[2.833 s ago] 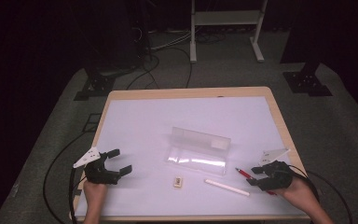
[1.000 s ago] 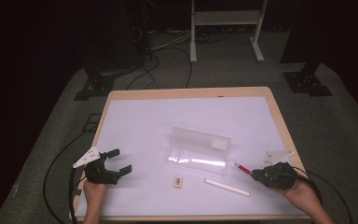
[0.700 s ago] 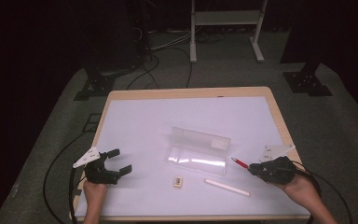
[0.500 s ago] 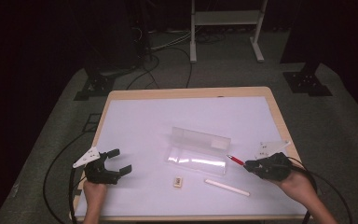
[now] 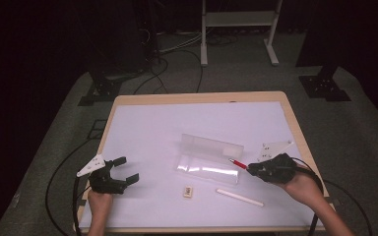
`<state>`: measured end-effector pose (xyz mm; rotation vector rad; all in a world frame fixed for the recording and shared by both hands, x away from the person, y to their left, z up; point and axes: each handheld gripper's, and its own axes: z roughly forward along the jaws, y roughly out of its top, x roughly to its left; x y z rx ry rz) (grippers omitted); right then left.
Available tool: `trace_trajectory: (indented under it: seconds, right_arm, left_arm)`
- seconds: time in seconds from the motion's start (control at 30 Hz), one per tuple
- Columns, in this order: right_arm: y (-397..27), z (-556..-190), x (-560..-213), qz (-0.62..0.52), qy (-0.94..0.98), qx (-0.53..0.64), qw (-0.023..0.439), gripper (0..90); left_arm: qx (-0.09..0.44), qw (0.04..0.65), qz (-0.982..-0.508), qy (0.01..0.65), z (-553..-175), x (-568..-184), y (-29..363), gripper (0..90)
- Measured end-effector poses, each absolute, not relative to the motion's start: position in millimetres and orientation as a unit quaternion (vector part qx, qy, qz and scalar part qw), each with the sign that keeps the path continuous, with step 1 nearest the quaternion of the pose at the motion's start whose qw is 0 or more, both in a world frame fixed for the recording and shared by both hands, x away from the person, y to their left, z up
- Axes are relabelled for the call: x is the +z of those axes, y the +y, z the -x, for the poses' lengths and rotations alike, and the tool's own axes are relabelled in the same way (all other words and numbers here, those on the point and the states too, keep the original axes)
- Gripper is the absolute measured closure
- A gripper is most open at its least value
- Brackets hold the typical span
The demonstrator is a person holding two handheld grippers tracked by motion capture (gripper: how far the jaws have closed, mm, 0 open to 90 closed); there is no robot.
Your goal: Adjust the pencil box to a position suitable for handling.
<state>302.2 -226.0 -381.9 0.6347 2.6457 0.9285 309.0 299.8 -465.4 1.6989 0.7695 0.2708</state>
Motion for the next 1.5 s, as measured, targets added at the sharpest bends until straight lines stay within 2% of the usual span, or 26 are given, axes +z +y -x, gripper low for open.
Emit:
trace_trajectory:
  seconds: [0.7,1.5]
  right_arm:
    - [-187,-324,-372,-0.178,0.923,0.319,0.124,78.8]
    - [-142,-344,-382,-0.152,0.935,0.299,0.117,78.8]
  left_arm:
    - [0.116,0.59,-0.727,0.33,-309,-466,300,0.0]
    - [0.116,0.59,-0.728,0.329,-309,-465,300,0.0]
